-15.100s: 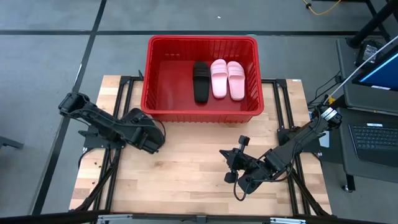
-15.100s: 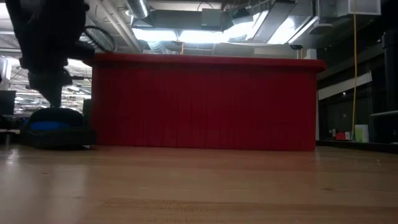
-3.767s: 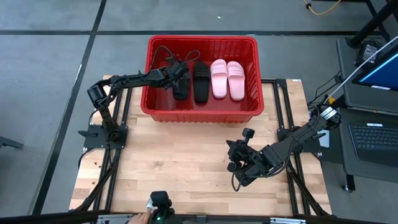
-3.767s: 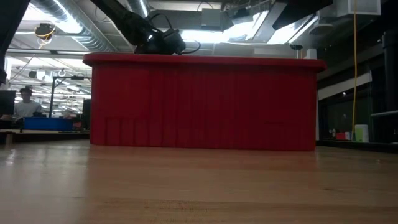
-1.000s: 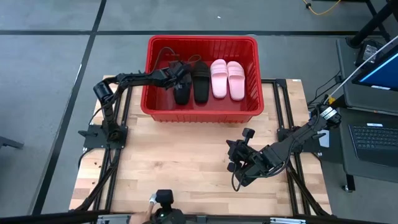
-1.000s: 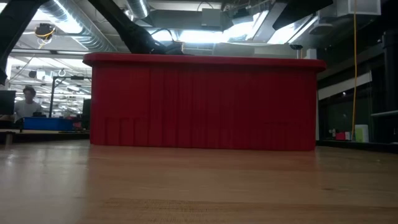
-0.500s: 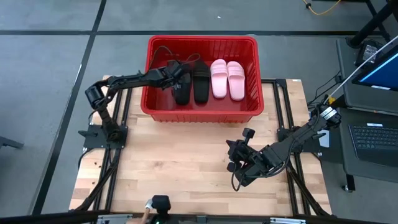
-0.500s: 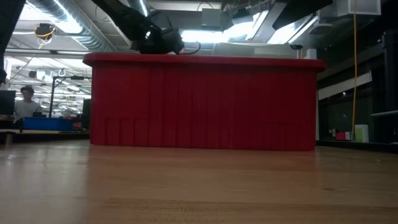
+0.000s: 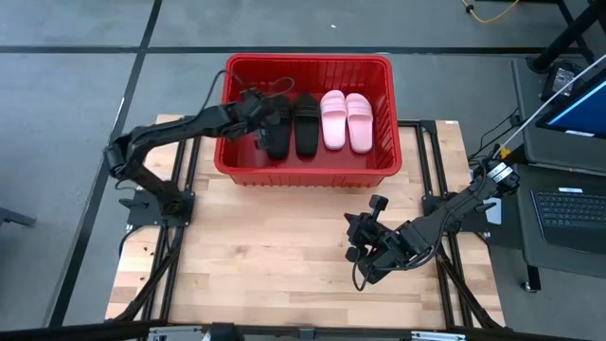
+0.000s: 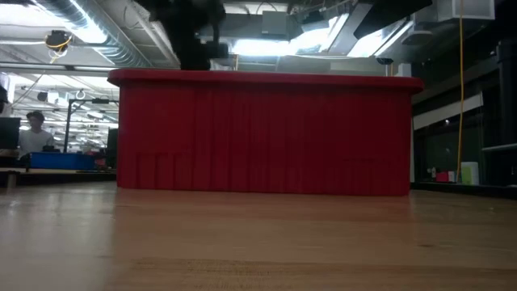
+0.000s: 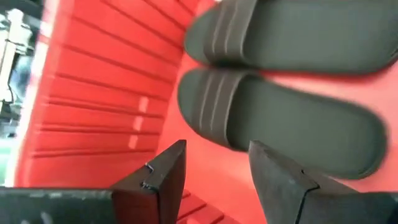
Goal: Pick and place slides into bin
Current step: Return to Home Position
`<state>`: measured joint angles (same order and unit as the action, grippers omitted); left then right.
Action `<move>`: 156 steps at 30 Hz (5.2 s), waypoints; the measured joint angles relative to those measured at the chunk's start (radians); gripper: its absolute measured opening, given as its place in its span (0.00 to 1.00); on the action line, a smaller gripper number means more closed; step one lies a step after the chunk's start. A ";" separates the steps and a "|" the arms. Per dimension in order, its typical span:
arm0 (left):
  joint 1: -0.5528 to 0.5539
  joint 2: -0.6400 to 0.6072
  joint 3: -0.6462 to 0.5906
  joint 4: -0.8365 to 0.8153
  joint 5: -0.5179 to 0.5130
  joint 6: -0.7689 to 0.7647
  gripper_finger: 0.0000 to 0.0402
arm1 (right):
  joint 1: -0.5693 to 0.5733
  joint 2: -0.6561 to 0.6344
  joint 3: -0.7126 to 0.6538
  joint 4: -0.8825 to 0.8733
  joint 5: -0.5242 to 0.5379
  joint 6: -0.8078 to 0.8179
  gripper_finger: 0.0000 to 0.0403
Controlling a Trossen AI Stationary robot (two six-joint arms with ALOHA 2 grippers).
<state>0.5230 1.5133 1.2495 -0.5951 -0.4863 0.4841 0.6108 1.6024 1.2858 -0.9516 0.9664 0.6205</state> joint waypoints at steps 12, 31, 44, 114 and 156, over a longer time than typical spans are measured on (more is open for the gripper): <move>-0.183 -0.287 0.000 0.000 -0.051 -0.081 0.42 | 0.000 0.000 0.000 0.013 0.003 0.000 0.01; -0.438 -0.651 -0.147 -0.105 -0.047 -0.291 0.06 | 0.000 0.000 0.000 0.013 0.008 -0.002 0.01; -0.525 -1.091 -0.799 0.655 0.112 -0.134 0.00 | 0.000 0.000 0.000 0.020 0.009 -0.001 0.01; -0.312 -1.513 -1.242 0.879 0.330 -0.262 0.01 | 0.099 -0.963 -0.716 0.934 -0.376 -0.711 0.01; -0.312 -1.513 -1.242 0.878 0.324 -0.262 0.02 | 0.096 -1.199 -1.270 1.622 -0.469 -0.795 0.01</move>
<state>0.2115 0.0006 0.0074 0.2832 -0.1623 0.2219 0.7071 0.4034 0.0158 0.6704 0.4976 -0.1748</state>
